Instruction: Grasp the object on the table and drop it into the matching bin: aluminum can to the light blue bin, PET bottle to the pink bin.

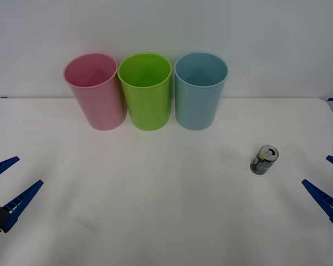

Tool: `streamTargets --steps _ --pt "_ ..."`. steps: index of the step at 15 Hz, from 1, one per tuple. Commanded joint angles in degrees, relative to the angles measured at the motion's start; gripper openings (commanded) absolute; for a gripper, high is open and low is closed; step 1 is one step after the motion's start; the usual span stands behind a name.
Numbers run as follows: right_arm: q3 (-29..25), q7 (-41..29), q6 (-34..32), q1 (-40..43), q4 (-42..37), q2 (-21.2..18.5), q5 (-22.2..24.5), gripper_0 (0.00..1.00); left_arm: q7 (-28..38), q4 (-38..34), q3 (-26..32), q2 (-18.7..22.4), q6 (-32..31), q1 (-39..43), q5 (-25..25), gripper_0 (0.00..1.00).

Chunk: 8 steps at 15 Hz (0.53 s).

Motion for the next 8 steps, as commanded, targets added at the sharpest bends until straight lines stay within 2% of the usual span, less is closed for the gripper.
streamTargets --steps 1,3,8 --pt "0.0 0.0 0.0 0.0 0.0 0.0 0.0 1.0 0.0 0.0 0.0 0.0 0.0 0.0 0.0 1.0" --pt "-0.32 0.09 -0.05 1.62 0.78 0.59 0.11 1.0 0.0 0.0 0.0 0.0 0.0 0.0 0.0 1.0" --pt "0.64 0.7 1.8 5.14 -0.63 -1.87 -2.35 1.0 0.0 0.0 0.0 0.0 0.0 0.0 0.0 1.0"
